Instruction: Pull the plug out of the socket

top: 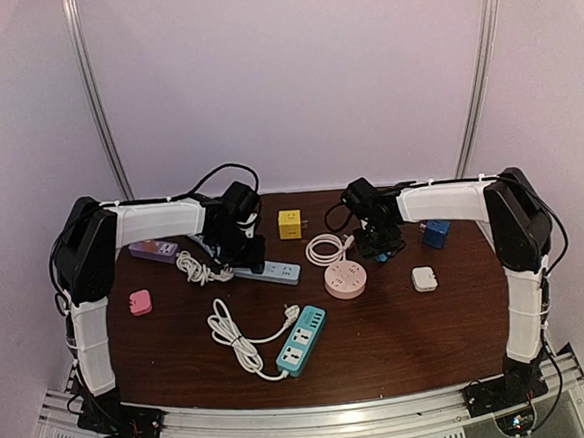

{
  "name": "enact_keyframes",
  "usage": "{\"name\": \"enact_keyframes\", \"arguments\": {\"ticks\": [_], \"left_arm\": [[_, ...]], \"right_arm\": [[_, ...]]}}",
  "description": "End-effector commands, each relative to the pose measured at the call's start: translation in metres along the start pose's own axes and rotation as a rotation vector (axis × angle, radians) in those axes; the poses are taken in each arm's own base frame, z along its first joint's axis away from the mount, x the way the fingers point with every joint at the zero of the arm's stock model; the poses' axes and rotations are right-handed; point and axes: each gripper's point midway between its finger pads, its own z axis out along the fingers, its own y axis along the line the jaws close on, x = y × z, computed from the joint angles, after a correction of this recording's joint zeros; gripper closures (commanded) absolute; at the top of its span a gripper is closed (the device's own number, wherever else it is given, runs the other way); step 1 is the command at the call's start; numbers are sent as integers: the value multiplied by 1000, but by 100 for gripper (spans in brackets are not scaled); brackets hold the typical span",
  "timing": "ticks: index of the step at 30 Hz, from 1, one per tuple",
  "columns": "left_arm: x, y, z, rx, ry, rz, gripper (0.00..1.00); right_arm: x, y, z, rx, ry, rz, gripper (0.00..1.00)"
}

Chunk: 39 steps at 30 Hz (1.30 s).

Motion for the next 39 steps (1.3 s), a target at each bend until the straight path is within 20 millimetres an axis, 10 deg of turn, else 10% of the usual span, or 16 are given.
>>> {"name": "enact_keyframes", "arguments": {"ticks": [1,10,25,39], "left_arm": [[61,18,20,-39,226,-54,82],[58,15,20,-26,220,-45,83],[55,-5,16,39,211,-46,82],[58,-21,19,38,217,-33,82]], "right_arm": [[-7,8,1,7,-8,-8,57],[-23,31,-16,-133,-40,20,57],[-36,214,-77,-967,-4,204,87],[-20,245,-51,-1022,31,329,97]]}}
